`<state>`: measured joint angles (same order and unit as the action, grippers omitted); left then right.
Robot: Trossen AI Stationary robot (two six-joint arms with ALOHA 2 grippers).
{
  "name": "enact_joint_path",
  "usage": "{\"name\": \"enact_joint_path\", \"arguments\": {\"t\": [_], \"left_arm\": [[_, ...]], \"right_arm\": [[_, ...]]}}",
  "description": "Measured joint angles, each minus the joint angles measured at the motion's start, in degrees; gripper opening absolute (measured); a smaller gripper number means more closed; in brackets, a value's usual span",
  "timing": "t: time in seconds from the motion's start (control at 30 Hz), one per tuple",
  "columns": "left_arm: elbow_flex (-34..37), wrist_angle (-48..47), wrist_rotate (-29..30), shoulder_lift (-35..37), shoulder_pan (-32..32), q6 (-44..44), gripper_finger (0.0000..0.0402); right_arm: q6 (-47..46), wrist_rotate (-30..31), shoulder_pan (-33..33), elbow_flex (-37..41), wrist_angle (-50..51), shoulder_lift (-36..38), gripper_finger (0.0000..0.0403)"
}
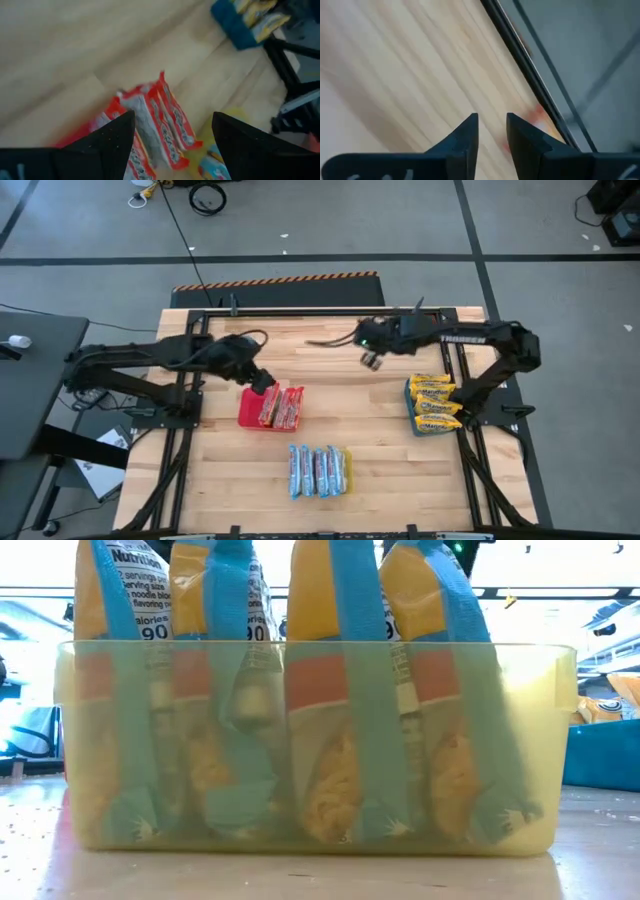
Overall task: Sort Maruchan noodles
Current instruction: Put the red noodle pack into the red bin
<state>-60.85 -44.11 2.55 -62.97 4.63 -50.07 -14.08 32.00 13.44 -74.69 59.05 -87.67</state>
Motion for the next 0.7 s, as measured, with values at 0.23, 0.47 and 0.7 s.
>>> {"name": "enact_joint_path", "arguments": {"t": [0.23,0.47,0.7], "left_arm": [[0.03,3.18,11.06,4.02,-6.41,1.36,0.0267],[0.03,3.56,17.08,4.08,-10.77,1.24,0.0267],[0.03,3.54,18.81,4.05,-11.77,1.28,0.0267]], "right_arm": [[12.15,-2.69,13.9,10.33,4.26,5.12,0.0171],[25.61,1.62,20.33,24.33,-6.94,4.92,0.0228],[32.41,4.86,22.97,27.97,-15.71,-0.8,0.0209]]}}
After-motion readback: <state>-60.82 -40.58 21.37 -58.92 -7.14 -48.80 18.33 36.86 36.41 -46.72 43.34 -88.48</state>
